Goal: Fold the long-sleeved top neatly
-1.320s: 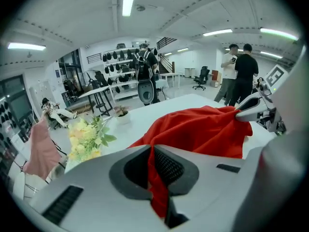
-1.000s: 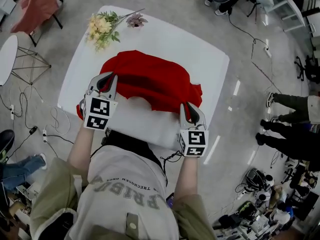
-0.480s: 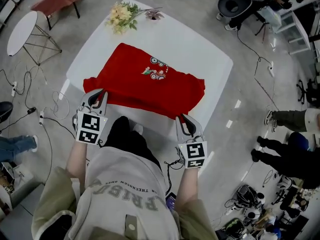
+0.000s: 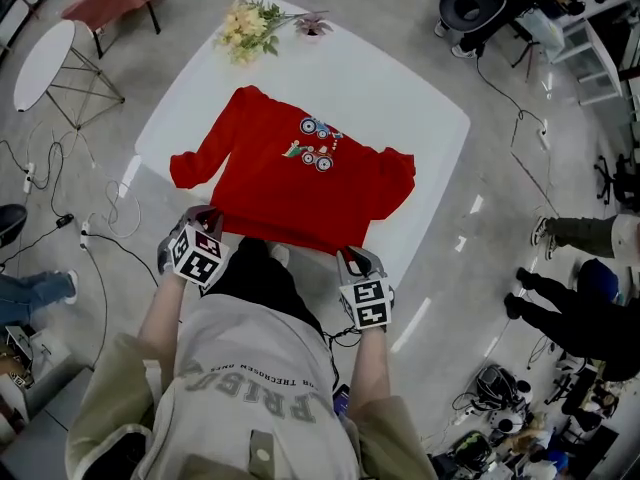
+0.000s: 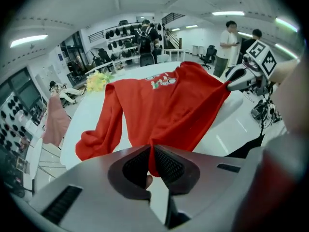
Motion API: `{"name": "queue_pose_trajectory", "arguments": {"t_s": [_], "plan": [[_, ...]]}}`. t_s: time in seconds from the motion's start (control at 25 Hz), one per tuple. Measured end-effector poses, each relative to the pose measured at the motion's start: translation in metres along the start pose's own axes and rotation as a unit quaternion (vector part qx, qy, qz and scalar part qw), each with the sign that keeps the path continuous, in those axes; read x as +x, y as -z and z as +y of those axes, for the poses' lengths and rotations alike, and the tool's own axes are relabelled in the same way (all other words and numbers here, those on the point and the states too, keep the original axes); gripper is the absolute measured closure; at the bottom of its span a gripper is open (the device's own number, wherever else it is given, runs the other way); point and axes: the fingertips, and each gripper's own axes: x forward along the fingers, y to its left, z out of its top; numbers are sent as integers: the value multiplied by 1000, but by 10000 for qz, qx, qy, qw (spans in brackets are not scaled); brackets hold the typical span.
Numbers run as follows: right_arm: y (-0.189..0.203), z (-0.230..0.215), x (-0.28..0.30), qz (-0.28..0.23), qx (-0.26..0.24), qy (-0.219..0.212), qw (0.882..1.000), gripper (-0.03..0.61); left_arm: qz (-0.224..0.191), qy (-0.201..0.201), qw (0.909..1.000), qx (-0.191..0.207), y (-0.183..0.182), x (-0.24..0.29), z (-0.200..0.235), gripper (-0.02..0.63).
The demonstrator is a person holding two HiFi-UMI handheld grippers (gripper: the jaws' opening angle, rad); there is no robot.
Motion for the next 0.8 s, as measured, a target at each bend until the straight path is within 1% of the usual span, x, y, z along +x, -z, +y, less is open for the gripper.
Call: {"name": "queue_pose_trajectory", "arguments": {"t_s": [0.04,0.08,0.12,0.16,0.2,0.24,0.28,0.32,0.4,0.48,0.56,0.64,0.72,0.8], "plan": [[5,-1,4,116,57,49,9999,534,80,56,9999,112,2,3,1,581],[7,-3,7,205,120,85,9997,532,137,171,9996,168,3,4,2,537],[8,-4,9,277,193,93,9994,524,181,351,9991,155,3,4,3,457],[8,-5,10,336,282,65,9990,512,204,570,9981,79,2,3,5,390],[6,-6,11,380,396,-5,9985,466,192,782,9967,-36,0,-1,9,330],[3,-6,10,394,532,-93,9978,355,136,943,9953,-157,-5,-6,15,297],[-2,-9,8,353,677,-154,9970,291,38,1030,9944,-252,-13,-11,23,288],[-11,-14,5,243,817,-151,9962,276,-96,1046,9940,-301,-25,-15,34,288],[-37,-31,-3,-88,1031,2,9946,275,-412,991,9939,-247,-57,-18,57,288],[-64,-48,-7,-363,1087,197,9932,275,-740,999,9922,-45,-95,-14,76,288],[-90,-64,-7,-506,963,358,9934,275,-1022,1083,9885,276,-134,-5,87,288],[-114,-78,-2,-554,722,437,9949,275,-1150,1162,9836,763,-170,8,90,288],[-136,-90,8,-519,420,424,9969,275,-1119,1224,9775,1302,-198,25,90,288],[-154,-99,22,-396,112,328,9986,276,-1021,1355,9706,1710,-219,42,86,288]]}}
